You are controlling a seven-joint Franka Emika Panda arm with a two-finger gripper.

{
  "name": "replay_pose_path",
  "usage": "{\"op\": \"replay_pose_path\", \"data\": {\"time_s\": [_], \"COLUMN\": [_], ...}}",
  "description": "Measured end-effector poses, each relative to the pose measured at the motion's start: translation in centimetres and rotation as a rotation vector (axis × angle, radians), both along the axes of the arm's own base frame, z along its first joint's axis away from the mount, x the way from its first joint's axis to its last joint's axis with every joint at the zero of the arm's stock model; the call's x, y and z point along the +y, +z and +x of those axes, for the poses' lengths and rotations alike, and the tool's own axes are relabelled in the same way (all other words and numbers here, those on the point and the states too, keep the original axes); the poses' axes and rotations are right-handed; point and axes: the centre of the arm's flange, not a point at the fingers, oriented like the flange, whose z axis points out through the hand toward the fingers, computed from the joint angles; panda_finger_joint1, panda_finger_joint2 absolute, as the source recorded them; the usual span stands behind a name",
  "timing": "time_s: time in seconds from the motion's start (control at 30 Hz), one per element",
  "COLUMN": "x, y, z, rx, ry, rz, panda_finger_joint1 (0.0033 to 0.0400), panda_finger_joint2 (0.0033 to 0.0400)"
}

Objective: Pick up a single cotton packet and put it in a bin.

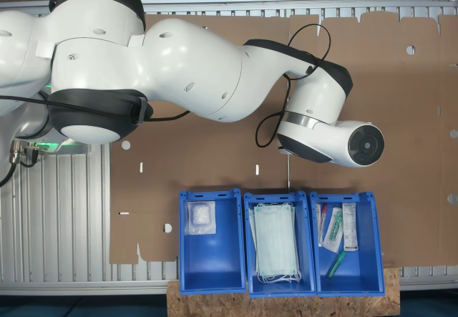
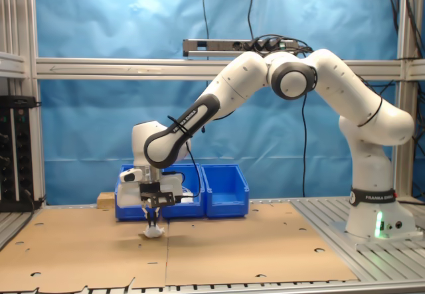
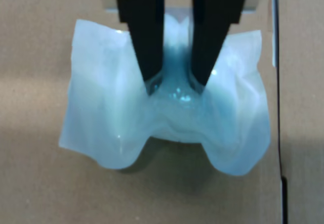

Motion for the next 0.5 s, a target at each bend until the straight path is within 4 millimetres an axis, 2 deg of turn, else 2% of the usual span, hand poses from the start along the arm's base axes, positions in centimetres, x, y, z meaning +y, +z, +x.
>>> {"op": "replay_pose_path", "data": {"time_s": [0.03,0.5], "x": [0.0,0.0], "y": [0.0,0.0], "z": [0.0,0.0], "rx": [0.0,0.0], "ry": [0.0,0.0], "rz": [0.0,0.0], "panda_finger_joint1": [0.0037,0.0034], "panda_finger_joint2": [0.0037,0.0034]}}
